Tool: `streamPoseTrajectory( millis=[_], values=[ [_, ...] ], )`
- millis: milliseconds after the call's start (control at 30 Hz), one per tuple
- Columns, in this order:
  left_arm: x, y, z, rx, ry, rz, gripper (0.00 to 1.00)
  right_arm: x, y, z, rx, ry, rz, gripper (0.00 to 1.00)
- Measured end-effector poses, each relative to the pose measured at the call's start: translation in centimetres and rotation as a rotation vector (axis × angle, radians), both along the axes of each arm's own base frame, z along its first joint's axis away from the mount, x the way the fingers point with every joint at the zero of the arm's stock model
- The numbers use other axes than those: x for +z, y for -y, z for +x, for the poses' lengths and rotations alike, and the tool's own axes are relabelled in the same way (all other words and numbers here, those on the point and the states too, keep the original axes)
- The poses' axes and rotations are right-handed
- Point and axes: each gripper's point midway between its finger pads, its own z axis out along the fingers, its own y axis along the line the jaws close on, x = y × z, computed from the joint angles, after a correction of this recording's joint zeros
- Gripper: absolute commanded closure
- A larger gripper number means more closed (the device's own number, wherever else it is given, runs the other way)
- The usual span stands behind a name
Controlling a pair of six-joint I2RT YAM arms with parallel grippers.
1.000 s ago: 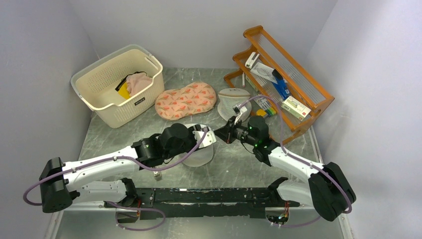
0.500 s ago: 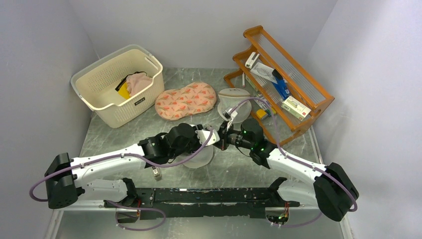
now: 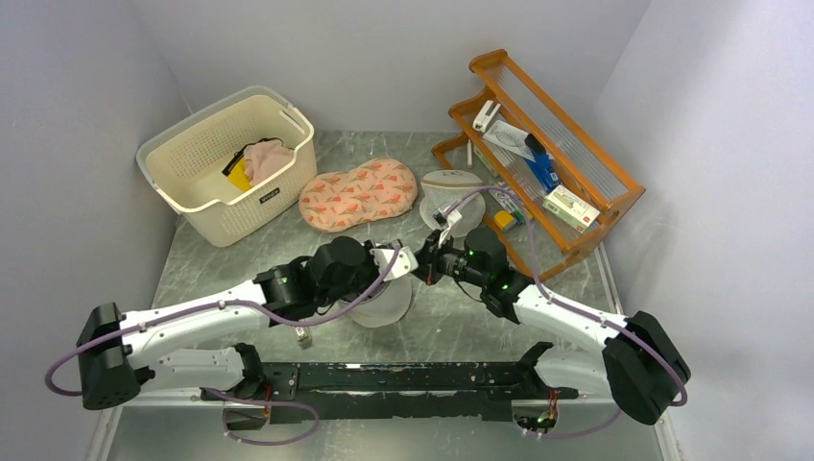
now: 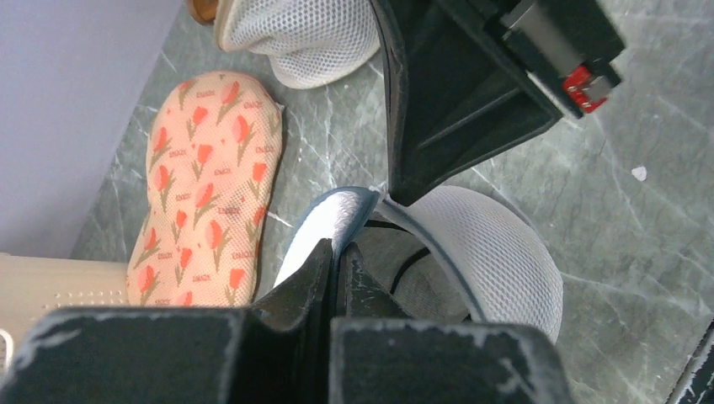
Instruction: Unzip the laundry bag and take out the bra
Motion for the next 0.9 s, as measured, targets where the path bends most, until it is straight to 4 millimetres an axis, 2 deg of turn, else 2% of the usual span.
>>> streamPoseTrajectory(
  millis=[167, 367, 467, 600, 733, 900],
  values=[
    [2.1, -0.3, -0.4, -0.01, 0.027, -0.064, 0.93, -0.4, 0.9, 1.4, -0.058, -0.037, 0.009, 1.0],
    [2.7, -0.2, -0.6, -0.026, 0.033, -0.093, 0.93, -1.0, 1.8, 2.9, -0.082, -0.079, 0.03, 1.0],
    [2.8, -0.2, -0.8, -0.034, 0.032, -0.099, 0.93, -1.8, 1.7, 3.0, -0.053, -0.106, 0.024, 1.0],
    [3.2, -0.7, -1.3, -0.05, 0.038, -0.125, 0.92, -1.6, 1.2, 2.4, 0.015, -0.097, 0.038, 1.0],
    [4.2, -1.0, -1.5, -0.051, 0.059, -0.162, 0.66, -0.7, 0.8, 1.8, 0.066, -0.072, 0.065, 1.0],
    [3.5, -1.1, -0.3, 0.012, 0.074, -0.131, 0.52, 0.2, 1.3, 1.1, 0.075, -0.045, 0.089, 1.0]
  ],
)
